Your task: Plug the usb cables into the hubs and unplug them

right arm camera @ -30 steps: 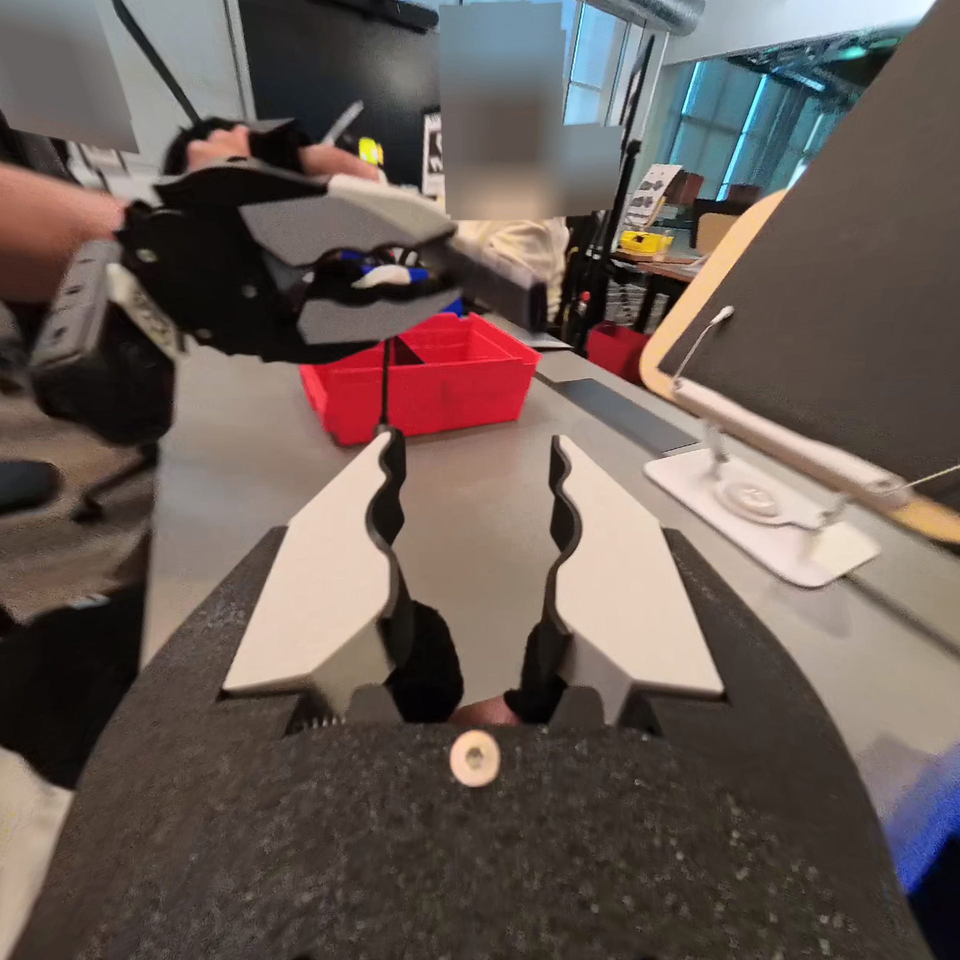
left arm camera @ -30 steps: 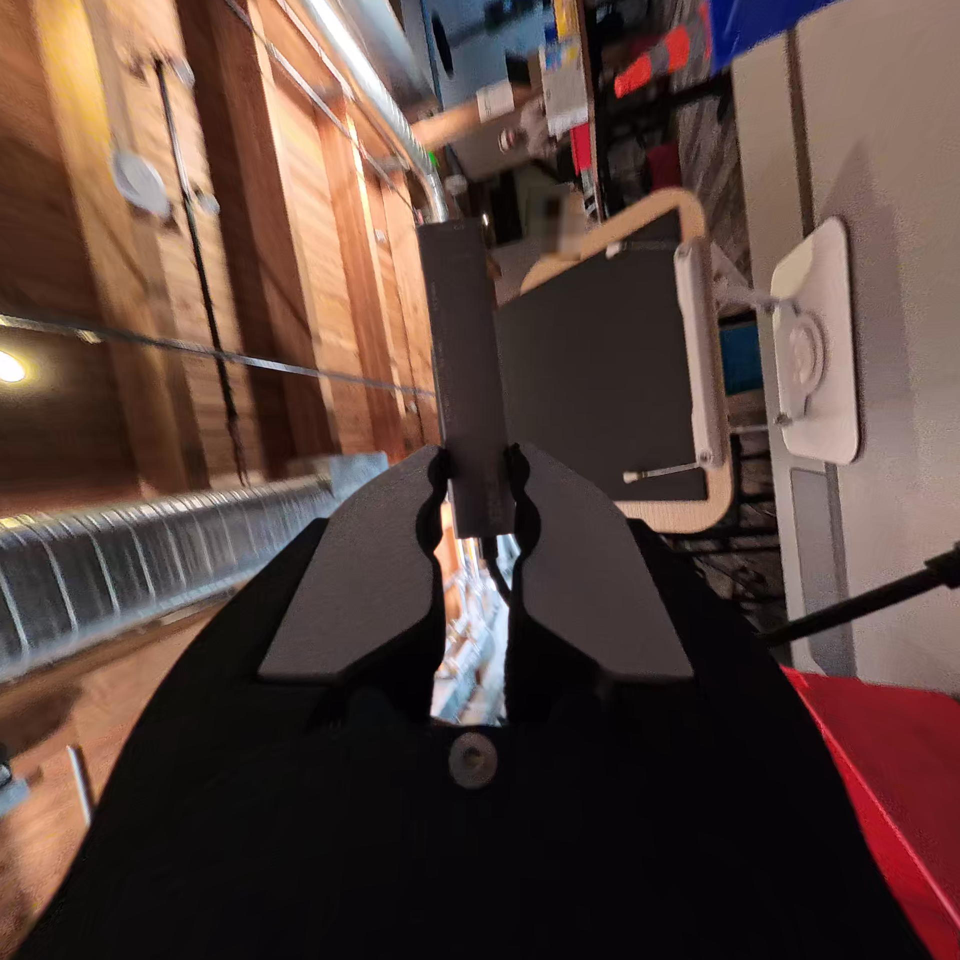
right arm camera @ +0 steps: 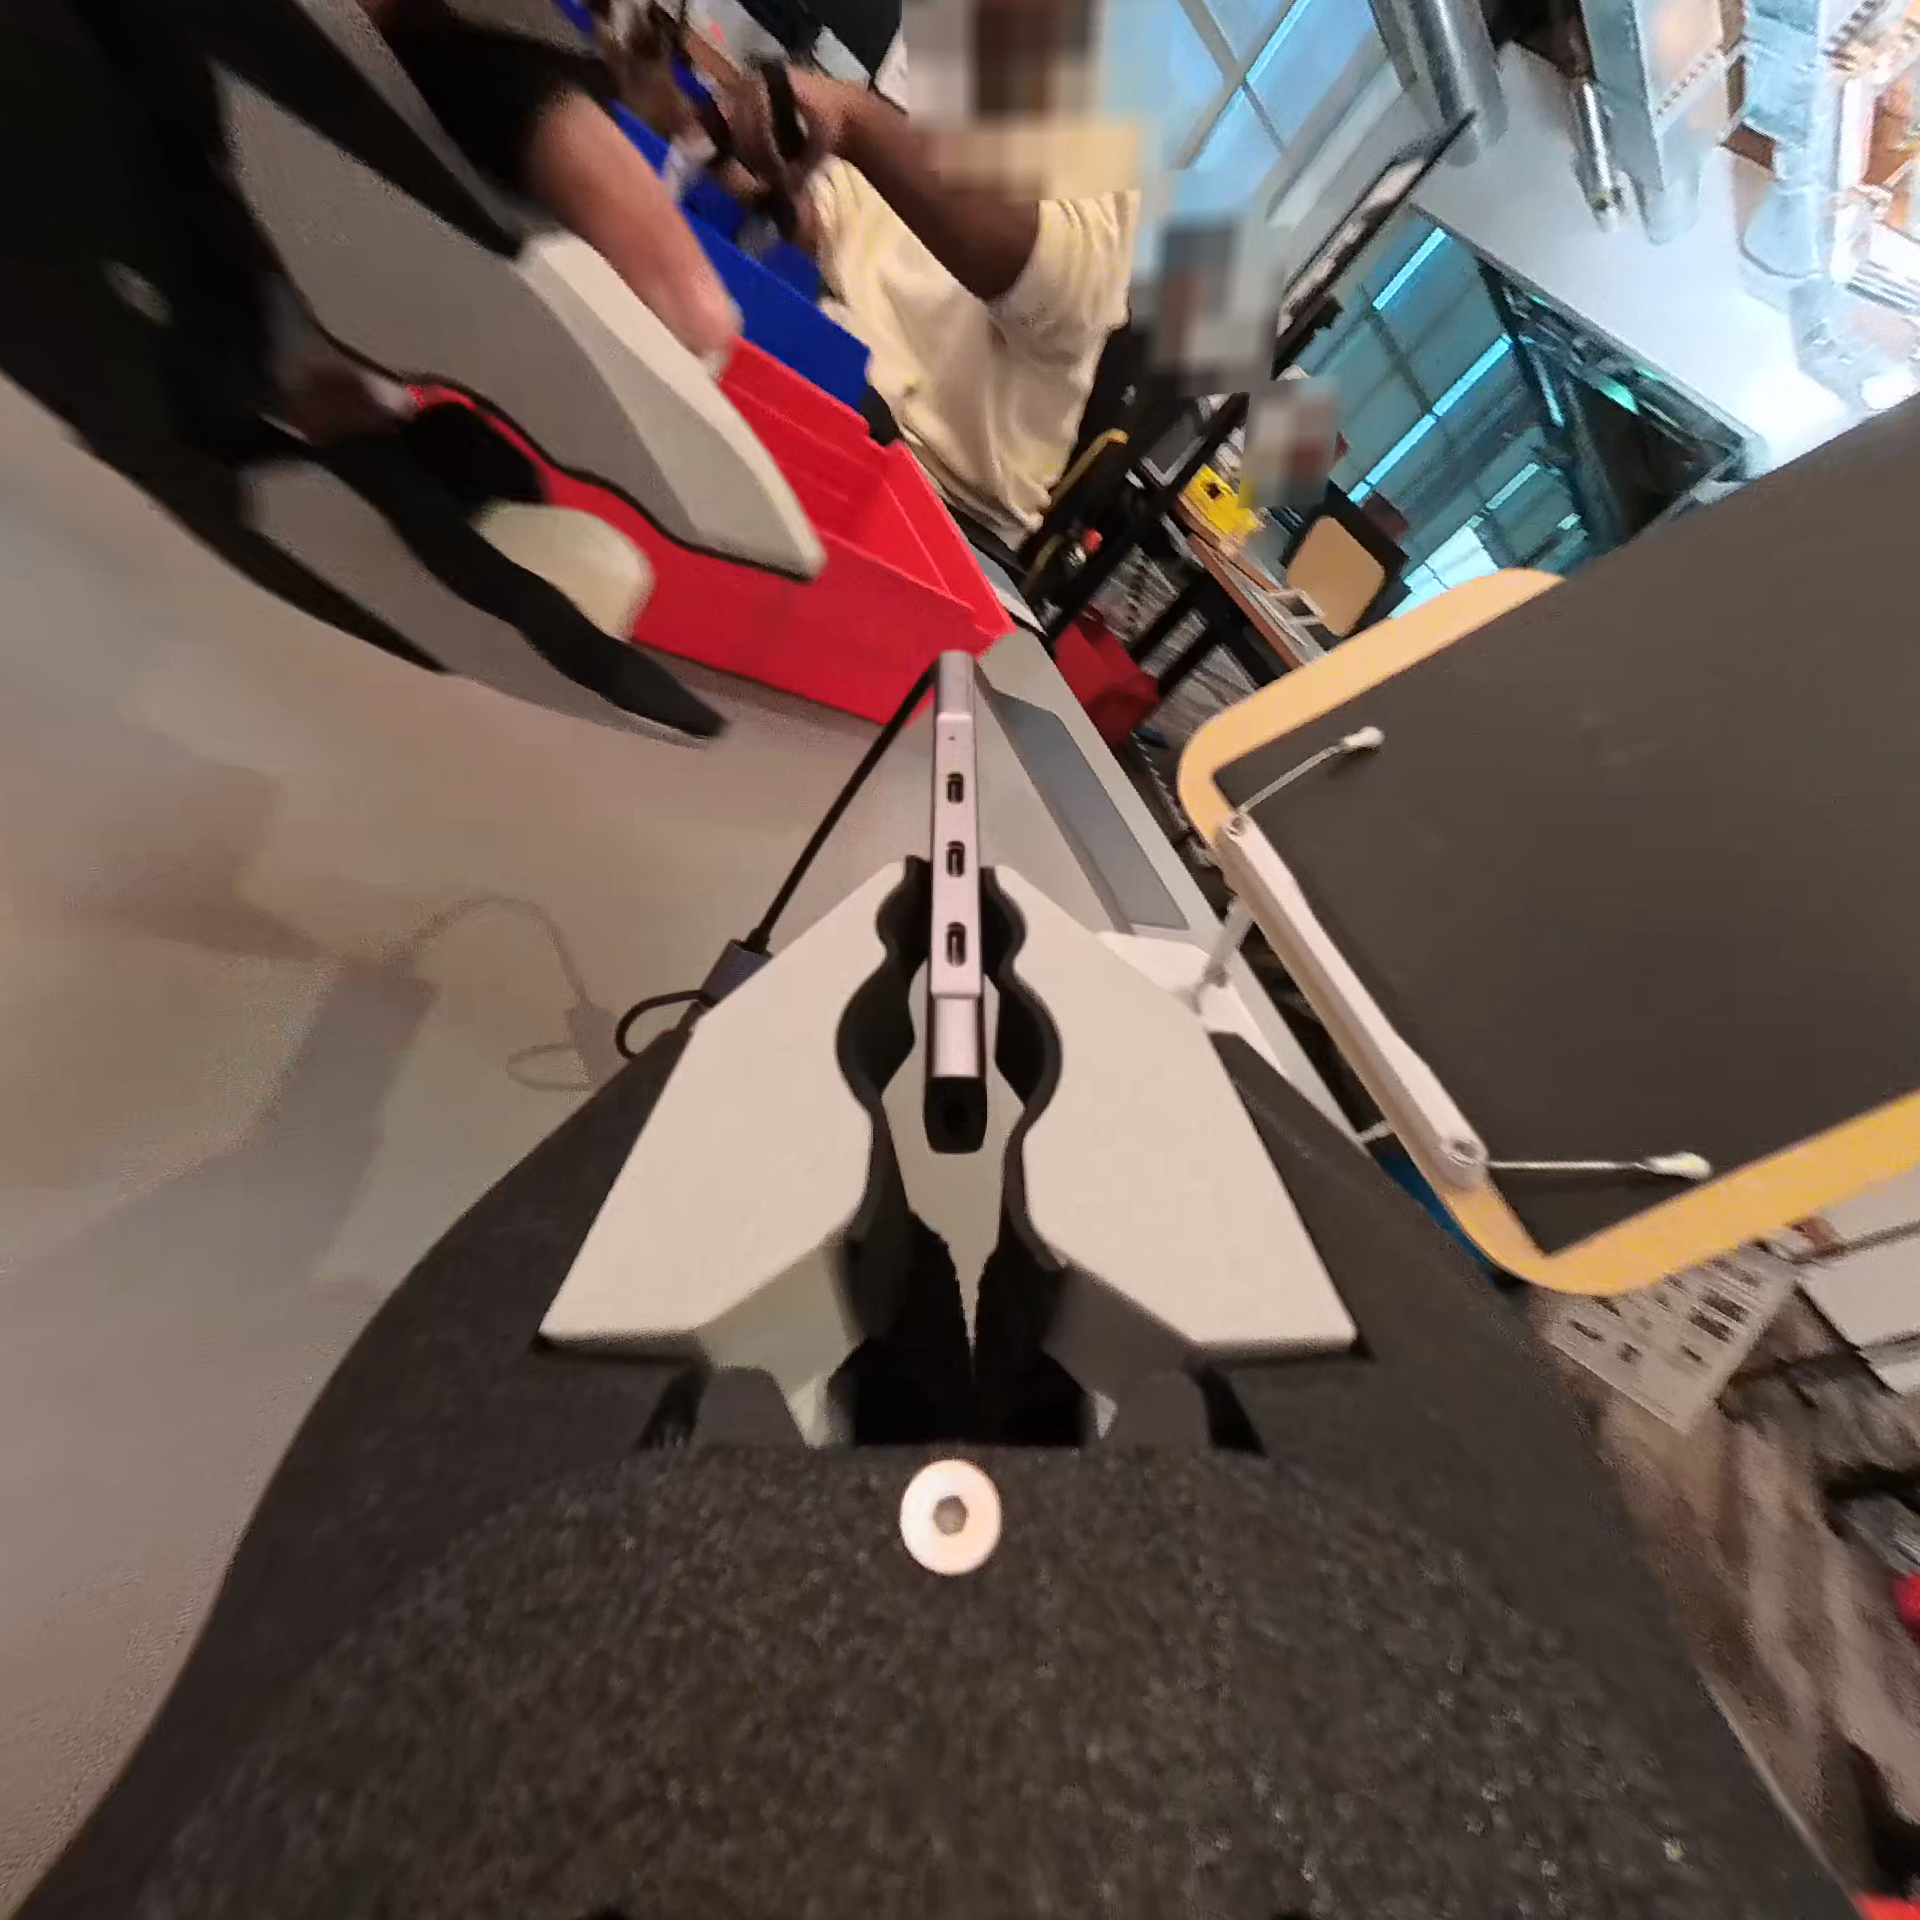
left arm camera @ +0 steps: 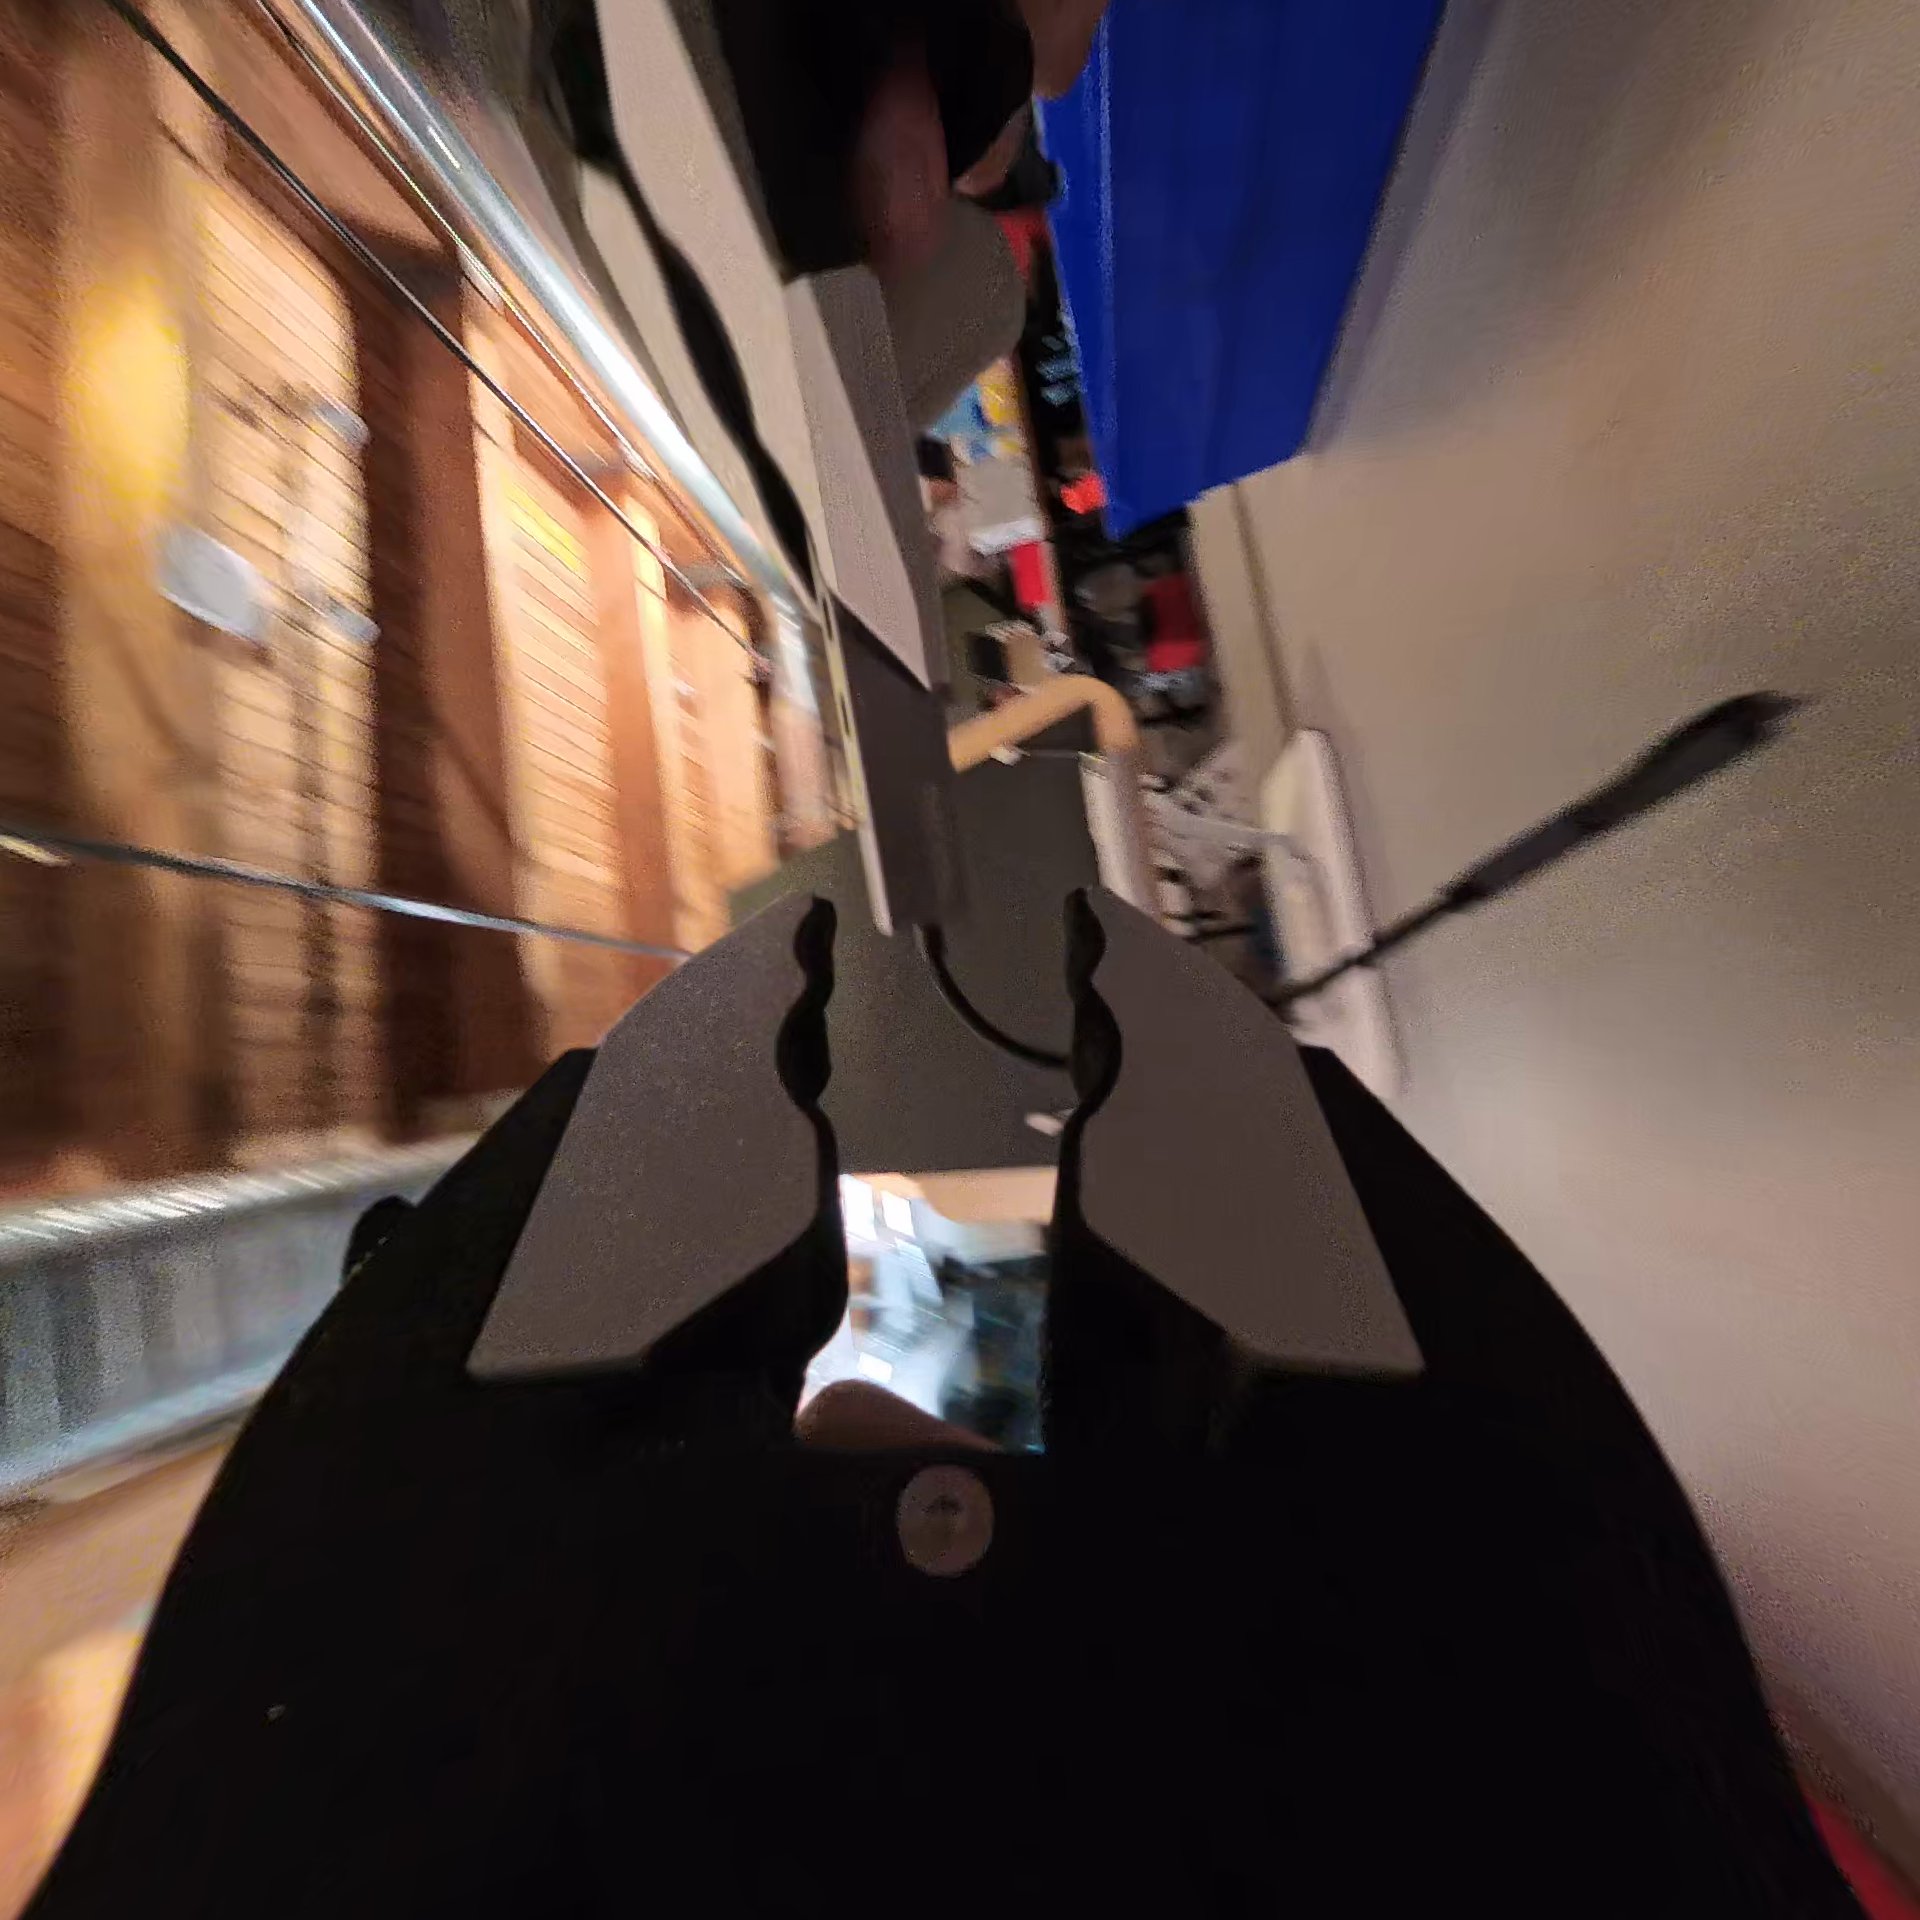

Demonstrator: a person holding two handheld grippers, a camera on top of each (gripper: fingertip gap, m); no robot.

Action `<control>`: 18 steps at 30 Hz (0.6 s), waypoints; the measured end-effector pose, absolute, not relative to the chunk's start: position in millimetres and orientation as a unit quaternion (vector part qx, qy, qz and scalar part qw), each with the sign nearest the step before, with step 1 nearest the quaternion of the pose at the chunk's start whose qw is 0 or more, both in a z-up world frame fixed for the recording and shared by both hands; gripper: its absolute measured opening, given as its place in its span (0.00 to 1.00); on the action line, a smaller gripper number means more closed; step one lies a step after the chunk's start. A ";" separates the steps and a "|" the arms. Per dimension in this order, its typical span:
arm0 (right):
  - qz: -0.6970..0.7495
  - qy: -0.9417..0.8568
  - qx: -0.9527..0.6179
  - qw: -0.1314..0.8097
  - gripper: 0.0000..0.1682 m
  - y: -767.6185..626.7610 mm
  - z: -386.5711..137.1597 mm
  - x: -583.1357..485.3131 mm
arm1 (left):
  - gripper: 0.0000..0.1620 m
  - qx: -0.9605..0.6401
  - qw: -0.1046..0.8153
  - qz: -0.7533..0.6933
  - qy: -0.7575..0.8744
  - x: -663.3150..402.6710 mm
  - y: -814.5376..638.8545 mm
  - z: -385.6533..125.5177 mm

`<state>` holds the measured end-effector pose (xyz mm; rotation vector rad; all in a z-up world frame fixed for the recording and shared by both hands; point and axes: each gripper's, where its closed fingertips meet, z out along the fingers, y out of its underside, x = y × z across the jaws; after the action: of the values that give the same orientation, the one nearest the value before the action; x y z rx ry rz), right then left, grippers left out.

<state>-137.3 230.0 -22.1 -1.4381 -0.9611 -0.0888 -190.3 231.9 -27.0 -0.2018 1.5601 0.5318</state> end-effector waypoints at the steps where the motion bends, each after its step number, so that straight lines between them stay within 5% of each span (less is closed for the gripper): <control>1: -0.061 -0.420 -0.632 0.649 0.05 237.4 -24.1 -133.0 | 0.26 -0.154 0.662 0.213 0.702 -198.3 235.8 -36.5; 8: -0.189 -0.431 -0.607 0.641 0.05 313.7 -47.5 -122.1 | 0.23 -0.693 0.436 -0.183 0.544 -249.3 206.7 -122.9; 12: -0.193 -0.419 -0.581 0.671 0.04 353.6 -70.3 -133.5 | 0.23 -0.764 0.382 -0.367 0.368 -274.9 193.1 -123.6; 18: -0.256 -0.444 -0.539 0.668 0.04 383.9 -107.0 -147.7 | 0.24 -0.801 0.428 -0.314 0.276 -350.7 239.5 -134.1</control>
<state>-147.7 383.9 -107.0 -1.2154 -1.0012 -0.5775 -350.7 239.5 -134.1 -2.0013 0.6887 -0.7841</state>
